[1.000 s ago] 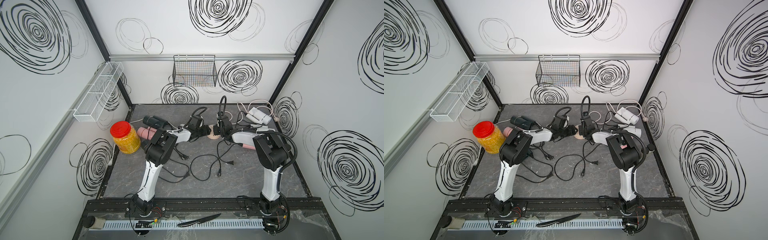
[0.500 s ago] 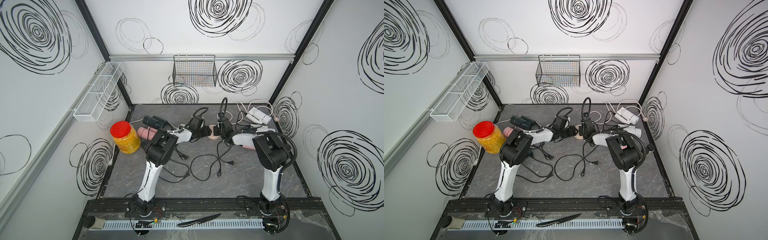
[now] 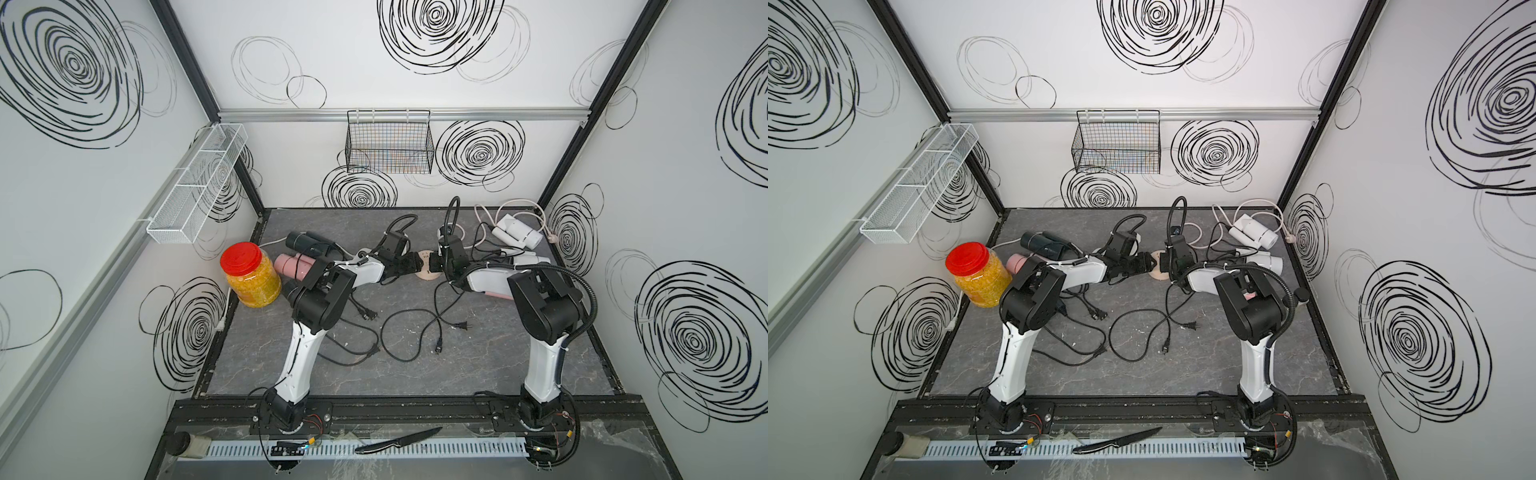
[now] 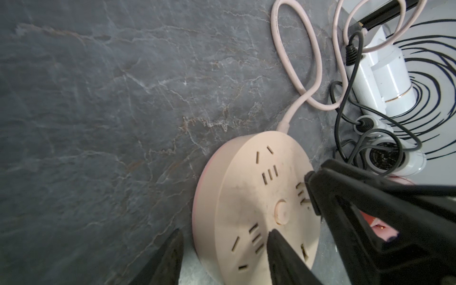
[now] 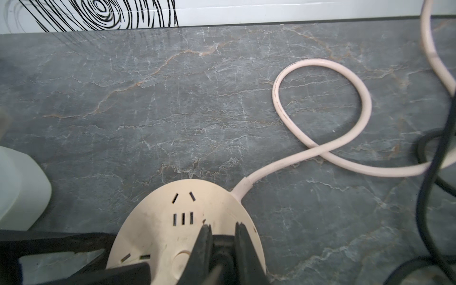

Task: Charge the blow dryers
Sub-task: Insert the plug into the socket.

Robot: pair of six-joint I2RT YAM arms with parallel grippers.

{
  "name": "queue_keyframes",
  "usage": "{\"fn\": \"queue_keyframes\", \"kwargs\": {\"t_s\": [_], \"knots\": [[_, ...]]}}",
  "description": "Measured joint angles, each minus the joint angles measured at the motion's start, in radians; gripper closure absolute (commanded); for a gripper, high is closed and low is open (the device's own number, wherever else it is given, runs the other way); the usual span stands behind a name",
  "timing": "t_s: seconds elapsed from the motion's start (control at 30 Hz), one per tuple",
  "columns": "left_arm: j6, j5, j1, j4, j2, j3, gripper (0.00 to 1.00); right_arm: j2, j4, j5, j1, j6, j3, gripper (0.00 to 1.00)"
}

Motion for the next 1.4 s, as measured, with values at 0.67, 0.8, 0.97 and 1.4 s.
{"fn": "queue_keyframes", "kwargs": {"t_s": [0.67,0.8,0.97,1.4], "knots": [[0.001,-0.002,0.0,-0.005,0.0,0.001,0.41,-0.005,0.108,-0.05,-0.014,0.023,-0.072,0.88],[0.001,-0.003,0.0,-0.005,0.0,0.001,0.41,0.008,0.076,0.047,0.021,0.011,-0.045,0.9],[0.0,-0.003,0.001,-0.01,-0.003,0.001,0.41,0.026,0.057,0.159,0.06,-0.005,-0.024,0.9],[0.0,-0.002,0.002,-0.024,-0.008,0.0,0.41,0.031,0.002,0.171,0.064,-0.003,0.006,0.88]]}}
